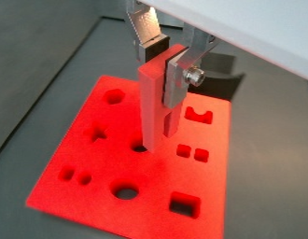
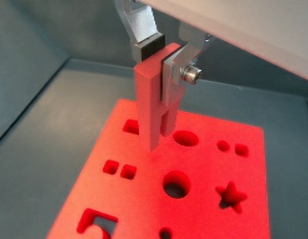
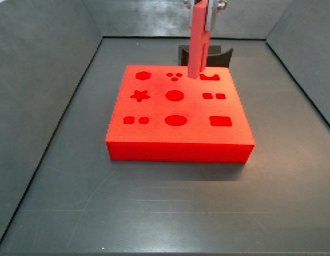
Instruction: Insert the double-square object.
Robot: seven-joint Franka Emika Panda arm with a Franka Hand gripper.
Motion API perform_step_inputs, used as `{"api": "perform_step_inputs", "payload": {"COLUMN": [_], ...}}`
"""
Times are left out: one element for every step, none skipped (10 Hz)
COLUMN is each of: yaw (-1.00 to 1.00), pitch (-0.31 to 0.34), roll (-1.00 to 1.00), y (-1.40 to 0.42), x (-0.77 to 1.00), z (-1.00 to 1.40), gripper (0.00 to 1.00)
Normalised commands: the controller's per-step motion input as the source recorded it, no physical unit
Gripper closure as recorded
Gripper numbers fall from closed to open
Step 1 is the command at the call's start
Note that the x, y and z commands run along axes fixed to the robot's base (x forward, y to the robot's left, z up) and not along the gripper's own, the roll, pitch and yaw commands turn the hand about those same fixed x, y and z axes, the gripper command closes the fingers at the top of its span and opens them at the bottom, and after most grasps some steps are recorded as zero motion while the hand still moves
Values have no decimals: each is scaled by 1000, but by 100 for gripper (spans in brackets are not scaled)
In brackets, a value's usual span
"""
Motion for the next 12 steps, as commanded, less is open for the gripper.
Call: {"api": "perform_step_inputs", "payload": {"yaw": [-829,-734,-583,-523,-417,-420,-434,-477,-691,-814,-860,-809], "pitch": [-10,-6,0,7,113,44,26,36,20,13,21,47], "roll": [0,36,171,174,184,169,160,187,63,0,0,0], "y": [-9,-17,0,54,49,20,17,54,220,206,160,209], "x": [243,360,551,566,503,591,597,526,354,246,180,234], "z": [-29,-223,-480,-391,0,0,0,-17,-106,-94,-97,-329], "gripper": [100,100,100,100,100,100,100,100,100,100,100,100]}}
